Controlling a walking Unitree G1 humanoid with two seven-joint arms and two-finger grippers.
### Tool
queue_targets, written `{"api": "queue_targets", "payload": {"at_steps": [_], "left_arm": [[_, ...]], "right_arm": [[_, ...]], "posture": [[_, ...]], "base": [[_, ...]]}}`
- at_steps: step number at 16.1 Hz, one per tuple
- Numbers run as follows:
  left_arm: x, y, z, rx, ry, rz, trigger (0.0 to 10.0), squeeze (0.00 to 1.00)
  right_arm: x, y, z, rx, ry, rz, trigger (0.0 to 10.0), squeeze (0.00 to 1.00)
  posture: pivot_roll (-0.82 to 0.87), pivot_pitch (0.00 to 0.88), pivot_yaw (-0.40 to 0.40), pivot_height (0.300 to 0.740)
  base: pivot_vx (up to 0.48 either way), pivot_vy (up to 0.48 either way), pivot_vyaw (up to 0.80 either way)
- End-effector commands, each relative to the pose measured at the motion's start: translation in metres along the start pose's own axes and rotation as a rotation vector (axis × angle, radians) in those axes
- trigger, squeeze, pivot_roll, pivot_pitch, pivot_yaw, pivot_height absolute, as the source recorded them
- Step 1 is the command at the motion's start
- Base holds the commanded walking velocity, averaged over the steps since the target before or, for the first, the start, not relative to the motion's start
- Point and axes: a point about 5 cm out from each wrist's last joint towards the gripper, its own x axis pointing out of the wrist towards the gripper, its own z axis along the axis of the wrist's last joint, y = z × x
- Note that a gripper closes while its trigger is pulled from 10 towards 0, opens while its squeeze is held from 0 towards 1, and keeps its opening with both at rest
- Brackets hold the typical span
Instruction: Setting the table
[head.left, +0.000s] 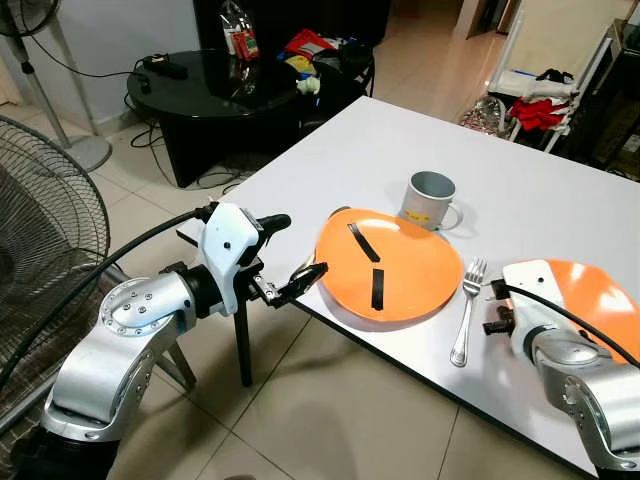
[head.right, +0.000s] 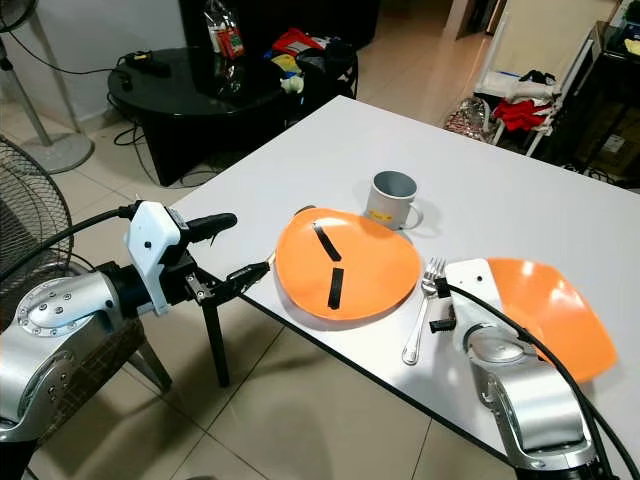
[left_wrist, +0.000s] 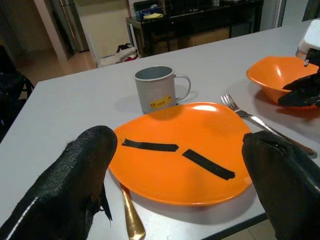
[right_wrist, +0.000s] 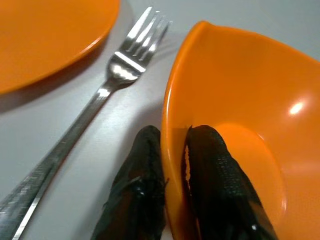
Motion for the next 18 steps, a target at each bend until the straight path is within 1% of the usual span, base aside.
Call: {"api": "queue_targets", "payload": {"at_steps": [1, 3, 4, 6, 7, 8, 9, 10, 11, 12, 13, 14, 16, 17, 18], "left_arm": [[0.001, 0.001, 0.0, -0.001, -0.005, -0.005, 10.0, 0.0], [0.001, 0.001, 0.0, 0.002, -0.008, -0.003, 10.0, 0.0], [0.001, 0.001, 0.001, 0.003, -0.009, -0.001, 10.0, 0.0], [0.001, 0.001, 0.001, 0.004, -0.011, 0.0, 10.0, 0.0], [0.001, 0.0, 0.0, 0.004, -0.011, 0.0, 10.0, 0.0], [0.001, 0.0, 0.0, 0.004, -0.013, 0.001, 10.0, 0.0], [0.001, 0.0, 0.0, 0.004, -0.014, 0.002, 10.0, 0.0], [0.002, 0.0, 0.0, 0.004, -0.015, 0.003, 10.0, 0.0], [0.002, -0.001, 0.0, 0.004, -0.017, 0.004, 10.0, 0.0], [0.002, -0.001, 0.0, 0.005, -0.019, 0.007, 10.0, 0.0], [0.002, -0.001, 0.0, 0.005, -0.021, 0.01, 10.0, 0.0], [0.002, -0.001, 0.0, 0.005, -0.023, 0.012, 10.0, 0.0], [0.002, -0.002, 0.0, 0.004, -0.026, 0.018, 10.0, 0.0], [0.002, -0.002, 0.0, 0.003, -0.026, 0.023, 10.0, 0.0], [0.001, -0.002, -0.001, 0.003, -0.026, 0.03, 10.0, 0.0]], "right_arm": [[0.0, -0.001, 0.001, -0.008, -0.002, 0.01, 0.0, 0.0], [-0.001, -0.007, 0.003, -0.029, -0.014, -0.005, 0.0, 0.0], [-0.001, -0.012, 0.004, -0.039, -0.02, -0.018, 0.0, 0.0], [-0.003, -0.026, 0.01, -0.096, -0.048, -0.068, 0.0, 0.0], [-0.004, -0.028, 0.012, -0.109, -0.057, -0.078, 0.0, 0.0], [-0.009, -0.04, 0.028, -0.194, -0.118, -0.138, 0.0, 0.0], [-0.012, -0.044, 0.039, -0.242, -0.163, -0.172, 0.0, 0.0], [-0.015, -0.045, 0.051, -0.268, -0.216, -0.19, 0.0, 0.0], [-0.018, -0.043, 0.063, -0.295, -0.27, -0.186, 0.0, 0.0], [-0.023, -0.034, 0.08, -0.362, -0.358, -0.183, 0.0, 0.0], [-0.026, -0.027, 0.093, -0.41, -0.425, -0.18, 0.0, 0.0], [-0.029, -0.021, 0.103, -0.456, -0.478, -0.177, 0.0, 0.0], [-0.034, -0.012, 0.118, -0.5, -0.563, -0.167, 0.0, 0.0], [-0.038, -0.002, 0.129, -0.531, -0.642, -0.13, 0.0, 0.0], [-0.043, 0.012, 0.136, -0.549, -0.724, -0.045, 0.0, 0.0]], "posture": [[0.06, 0.0, -0.027, 0.74], [0.06, 0.0, -0.029, 0.74], [0.06, 0.0, -0.031, 0.74], [0.06, 0.0, -0.035, 0.74], [0.06, 0.0, -0.035, 0.74], [0.06, 0.0, -0.039, 0.74], [0.06, 0.0, -0.043, 0.74], [0.06, 0.0, -0.047, 0.74], [0.07, 0.0, -0.052, 0.74], [0.07, 0.0, -0.058, 0.74], [0.07, 0.0, -0.061, 0.74], [0.07, 0.0, -0.063, 0.74], [0.08, 0.0, -0.073, 0.74], [0.08, 0.0, -0.078, 0.74], [0.09, 0.0, -0.082, 0.74]], "base": [[0.0, 0.0, 0.0], [0.0, 0.0, 0.0], [0.0, 0.0, 0.0], [0.0, 0.0, 0.0], [0.0, 0.0, 0.0], [0.0, 0.0, 0.0], [0.0, 0.0, 0.0], [0.0, 0.0, 0.0], [0.0, 0.0, 0.0], [0.0, 0.0, 0.0], [0.0, 0.0, 0.0], [0.0, 0.0, 0.0], [0.0, 0.0, 0.0], [0.0, 0.0, 0.0], [0.0, 0.0, 0.0]]}}
